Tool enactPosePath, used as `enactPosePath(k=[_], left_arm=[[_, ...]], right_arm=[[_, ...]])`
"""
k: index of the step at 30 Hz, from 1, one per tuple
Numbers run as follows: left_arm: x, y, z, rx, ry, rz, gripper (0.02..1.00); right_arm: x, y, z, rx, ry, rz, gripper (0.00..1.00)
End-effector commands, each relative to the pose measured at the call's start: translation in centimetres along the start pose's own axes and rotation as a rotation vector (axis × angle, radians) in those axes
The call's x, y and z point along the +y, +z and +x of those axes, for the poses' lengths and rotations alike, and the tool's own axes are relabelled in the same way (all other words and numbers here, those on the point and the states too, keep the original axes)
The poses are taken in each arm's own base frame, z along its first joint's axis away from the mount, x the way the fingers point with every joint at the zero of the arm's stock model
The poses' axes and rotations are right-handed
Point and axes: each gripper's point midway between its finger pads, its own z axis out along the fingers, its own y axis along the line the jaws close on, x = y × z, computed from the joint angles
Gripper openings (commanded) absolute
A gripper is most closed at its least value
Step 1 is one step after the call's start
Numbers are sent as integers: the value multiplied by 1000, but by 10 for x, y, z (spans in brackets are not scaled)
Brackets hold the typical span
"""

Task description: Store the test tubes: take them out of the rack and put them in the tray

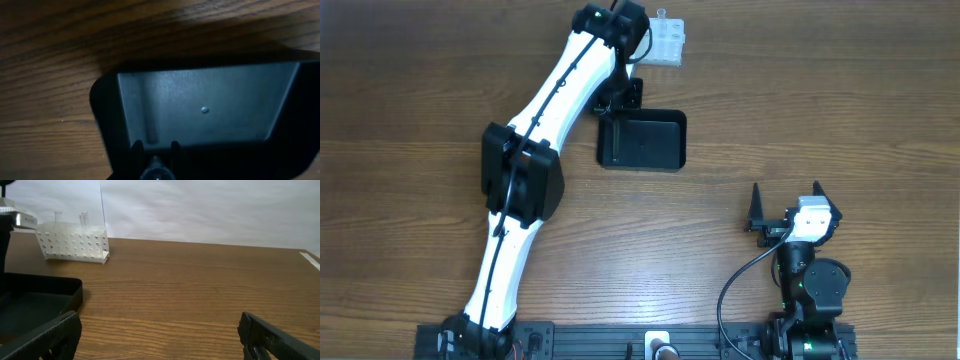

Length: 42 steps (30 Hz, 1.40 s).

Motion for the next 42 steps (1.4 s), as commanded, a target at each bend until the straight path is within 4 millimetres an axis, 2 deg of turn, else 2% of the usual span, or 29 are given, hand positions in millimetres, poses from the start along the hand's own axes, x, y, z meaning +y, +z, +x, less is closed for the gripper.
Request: enactPosePath(k=[1,14,19,24,26,30,34,36,38,39,40,42], left_arm=[[-2,12,-5,13,-4,15,117],[-5,40,-10,41,-7,24,126],[-6,43,-13,33,-6,27,211],[-9,43,-17,16,-4,43,364],[-13,39,-17,16,-3,63,367],[-22,16,-23,-26,7,93,371],[-31,-36,-40,-164,25,133,380],[-29,-59,-51,-250,27,117,393],[-21,-82,-68,-365,20,69,461],[-17,-93,-79,-427,12,42,562],[-14,-100,-88,-479,8,20,608],[-11,-113,-108,-578,4,1,627]], right_arm=[[2,0,1,0,6,-10,991],[2,0,1,0,6,-10,991],[2,0,1,0,6,-10,993],[2,0,1,0,6,-10,991],[2,0,1,0,6,-10,991],[2,0,1,0,6,-10,991],[2,0,1,0,6,-10,991],[2,0,1,0,6,-10,991],[2,0,1,0,6,-10,991],[2,0,1,0,6,-10,991],[2,0,1,0,6,-10,993],[2,0,1,0,6,-10,993]])
